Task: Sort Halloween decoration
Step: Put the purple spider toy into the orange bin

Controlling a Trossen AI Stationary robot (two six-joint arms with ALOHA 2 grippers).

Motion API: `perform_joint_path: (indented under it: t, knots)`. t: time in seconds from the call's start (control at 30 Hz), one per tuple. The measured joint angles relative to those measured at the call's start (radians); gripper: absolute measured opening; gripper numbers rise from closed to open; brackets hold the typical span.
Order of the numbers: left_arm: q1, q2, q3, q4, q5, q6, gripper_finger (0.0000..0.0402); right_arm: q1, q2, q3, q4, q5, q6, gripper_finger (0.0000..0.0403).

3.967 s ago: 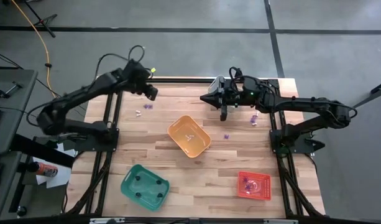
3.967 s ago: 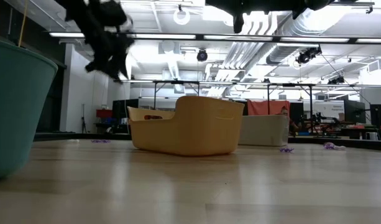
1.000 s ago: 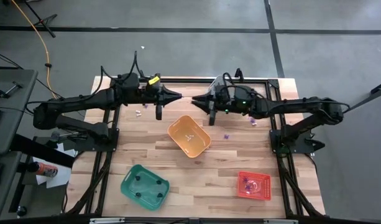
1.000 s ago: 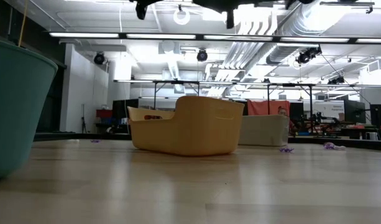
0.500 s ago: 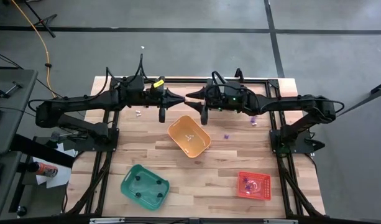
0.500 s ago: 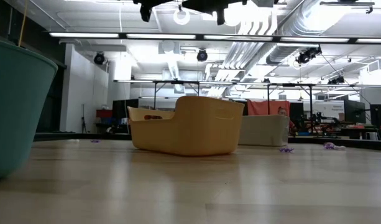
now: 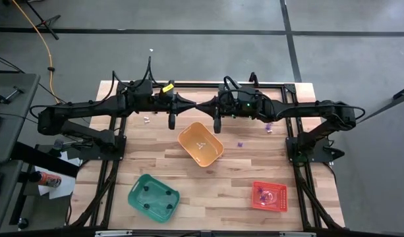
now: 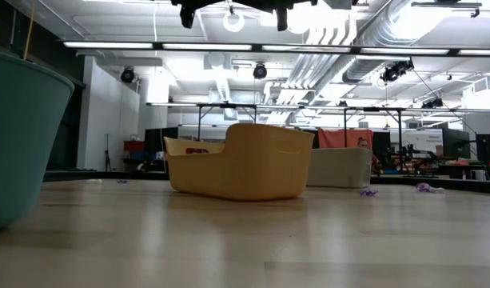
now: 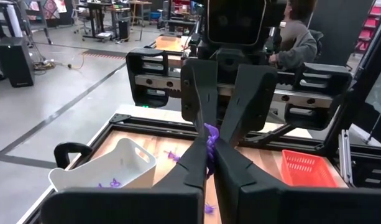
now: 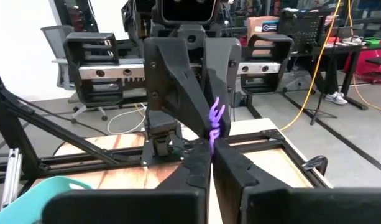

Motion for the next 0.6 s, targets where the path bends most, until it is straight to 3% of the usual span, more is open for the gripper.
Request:
perform_joint_path:
  t: [0.17,0.6]
  knots:
    - [0.0,0.0,0.0,-0.008,0.003,-0.047,0.003,0.0,0.0,0.0,-0.001,-0.001,0.004,0.0002]
    - [0.031,-0.136,0.0,-0.209,0.054,-0.053,0.0167,-0.052,-0.052,0.0,-0.065,-0.009,-0.001,0.0]
